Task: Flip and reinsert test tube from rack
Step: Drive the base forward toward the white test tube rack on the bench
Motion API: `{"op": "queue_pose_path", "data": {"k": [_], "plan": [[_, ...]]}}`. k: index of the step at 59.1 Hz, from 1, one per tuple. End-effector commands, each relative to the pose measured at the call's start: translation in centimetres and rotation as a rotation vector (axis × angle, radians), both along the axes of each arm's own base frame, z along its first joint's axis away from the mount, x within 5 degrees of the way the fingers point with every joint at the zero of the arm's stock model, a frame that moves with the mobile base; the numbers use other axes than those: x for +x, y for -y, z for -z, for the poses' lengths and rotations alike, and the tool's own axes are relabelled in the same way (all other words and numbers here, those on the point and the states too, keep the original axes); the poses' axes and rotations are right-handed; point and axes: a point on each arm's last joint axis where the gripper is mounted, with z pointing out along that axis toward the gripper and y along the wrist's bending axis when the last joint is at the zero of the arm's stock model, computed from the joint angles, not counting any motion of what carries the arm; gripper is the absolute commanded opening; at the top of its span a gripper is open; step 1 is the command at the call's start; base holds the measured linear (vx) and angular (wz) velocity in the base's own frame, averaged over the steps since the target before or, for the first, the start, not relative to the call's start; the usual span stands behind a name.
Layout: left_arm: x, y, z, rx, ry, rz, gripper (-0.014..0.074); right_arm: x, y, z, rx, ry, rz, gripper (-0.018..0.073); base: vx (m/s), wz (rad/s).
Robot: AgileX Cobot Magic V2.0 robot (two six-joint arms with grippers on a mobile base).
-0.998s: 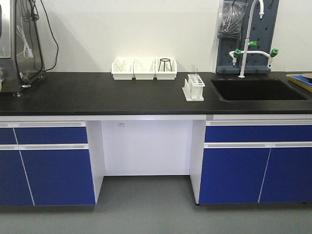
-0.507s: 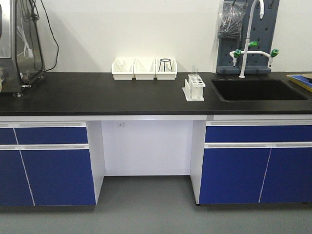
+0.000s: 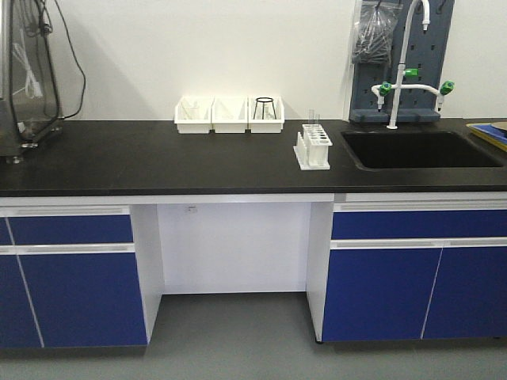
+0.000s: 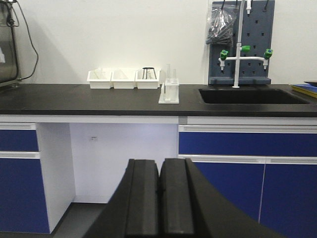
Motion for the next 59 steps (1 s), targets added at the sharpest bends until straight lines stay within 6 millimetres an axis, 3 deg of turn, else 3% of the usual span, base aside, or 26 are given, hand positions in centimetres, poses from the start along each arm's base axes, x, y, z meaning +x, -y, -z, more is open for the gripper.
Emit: {"op": "queue_pose_path", "data": {"k": [1,59], "plan": [[0.13,0.07,-0.73,0.005,0.088,0.012,-0.0006,-0.12,-0.08,-0.69,-0.001,0.084,-0.008,-0.0009,0.24,-0.10],[0.13,0.07,-0.73,0.005,0.088,0.012,-0.0006,-0.12,-0.08,-0.68,-0.001,0.083,-0.008,-0.0009,0.40,0.00]]}}
